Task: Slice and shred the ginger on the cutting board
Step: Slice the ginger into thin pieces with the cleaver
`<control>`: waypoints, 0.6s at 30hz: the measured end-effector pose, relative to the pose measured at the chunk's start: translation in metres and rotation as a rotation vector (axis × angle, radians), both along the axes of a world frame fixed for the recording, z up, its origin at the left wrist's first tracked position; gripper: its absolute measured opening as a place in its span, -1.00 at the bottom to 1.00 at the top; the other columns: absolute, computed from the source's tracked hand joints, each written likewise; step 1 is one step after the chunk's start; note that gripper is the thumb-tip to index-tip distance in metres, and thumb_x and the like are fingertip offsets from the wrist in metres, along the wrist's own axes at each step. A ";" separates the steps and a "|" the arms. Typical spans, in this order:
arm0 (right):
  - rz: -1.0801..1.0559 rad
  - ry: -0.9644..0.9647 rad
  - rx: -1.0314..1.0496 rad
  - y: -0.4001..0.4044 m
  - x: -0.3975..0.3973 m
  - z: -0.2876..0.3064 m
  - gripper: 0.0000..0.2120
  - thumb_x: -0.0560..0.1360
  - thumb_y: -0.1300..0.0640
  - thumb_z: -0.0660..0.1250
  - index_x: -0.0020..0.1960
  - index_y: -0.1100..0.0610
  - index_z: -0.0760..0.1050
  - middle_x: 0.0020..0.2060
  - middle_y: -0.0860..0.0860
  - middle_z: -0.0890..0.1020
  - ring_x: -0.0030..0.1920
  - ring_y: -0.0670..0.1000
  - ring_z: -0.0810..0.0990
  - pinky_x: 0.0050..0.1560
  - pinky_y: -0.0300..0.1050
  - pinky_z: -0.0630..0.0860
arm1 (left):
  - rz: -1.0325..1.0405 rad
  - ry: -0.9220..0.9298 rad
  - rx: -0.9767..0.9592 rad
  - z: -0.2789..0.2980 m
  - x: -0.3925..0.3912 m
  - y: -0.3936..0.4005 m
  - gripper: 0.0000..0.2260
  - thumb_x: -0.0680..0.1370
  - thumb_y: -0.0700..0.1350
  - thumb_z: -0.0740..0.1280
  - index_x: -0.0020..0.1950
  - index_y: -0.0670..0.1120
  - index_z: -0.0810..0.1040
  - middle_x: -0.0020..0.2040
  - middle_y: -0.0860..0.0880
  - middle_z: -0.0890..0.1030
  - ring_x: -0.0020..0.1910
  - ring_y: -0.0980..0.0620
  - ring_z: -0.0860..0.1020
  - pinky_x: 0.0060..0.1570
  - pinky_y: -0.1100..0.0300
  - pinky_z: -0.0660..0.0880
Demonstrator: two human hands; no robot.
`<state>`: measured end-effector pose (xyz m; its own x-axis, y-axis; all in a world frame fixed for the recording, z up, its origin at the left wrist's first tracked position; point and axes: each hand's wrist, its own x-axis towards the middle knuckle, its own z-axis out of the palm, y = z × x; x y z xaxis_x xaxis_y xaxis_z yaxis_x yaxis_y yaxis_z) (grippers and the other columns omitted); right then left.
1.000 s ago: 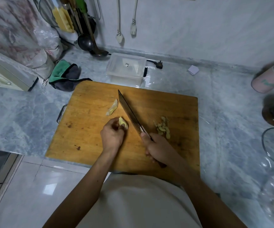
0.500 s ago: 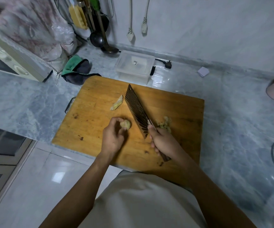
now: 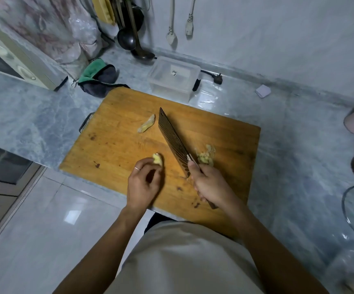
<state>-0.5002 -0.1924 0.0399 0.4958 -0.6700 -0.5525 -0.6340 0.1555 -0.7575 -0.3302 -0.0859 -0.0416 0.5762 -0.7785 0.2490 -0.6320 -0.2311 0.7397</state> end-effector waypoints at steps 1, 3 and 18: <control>0.013 0.009 -0.012 -0.001 0.000 0.002 -0.52 0.67 -0.26 0.06 -0.15 0.10 0.46 -0.34 0.03 0.52 -0.47 -0.08 0.48 -0.46 -0.18 0.42 | 0.080 0.085 0.000 0.003 -0.002 -0.004 -0.90 0.52 -0.16 0.42 0.00 -0.15 0.68 0.06 -0.04 0.61 0.06 0.10 0.56 0.10 0.35 0.46; 0.052 0.017 -0.046 -0.002 0.001 0.006 -0.50 0.67 -0.25 0.03 -0.17 0.09 0.45 -0.35 0.02 0.53 -0.48 -0.10 0.48 -0.48 -0.23 0.42 | 0.278 0.284 0.023 0.013 -0.005 -0.014 -0.84 0.50 -0.13 0.49 0.07 -0.10 0.66 -0.01 0.01 0.61 -0.06 0.17 0.58 -0.01 0.38 0.48; 0.275 0.011 -0.196 0.000 -0.003 0.006 -0.50 0.70 -0.20 -0.02 -0.29 0.03 0.37 -0.36 -0.04 0.47 -0.31 -0.04 0.46 -0.21 -0.06 0.38 | 0.596 0.756 0.180 0.022 -0.015 -0.048 -0.83 0.44 -0.18 0.51 0.01 -0.04 0.67 -0.09 -0.03 0.69 -0.09 -0.05 0.67 0.02 -0.01 0.62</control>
<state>-0.5029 -0.1919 0.0462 0.6673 -0.6063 -0.4325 -0.6405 -0.1707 -0.7488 -0.3448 -0.1340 -0.0193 0.8464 -0.2979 -0.4413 0.2509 -0.5078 0.8241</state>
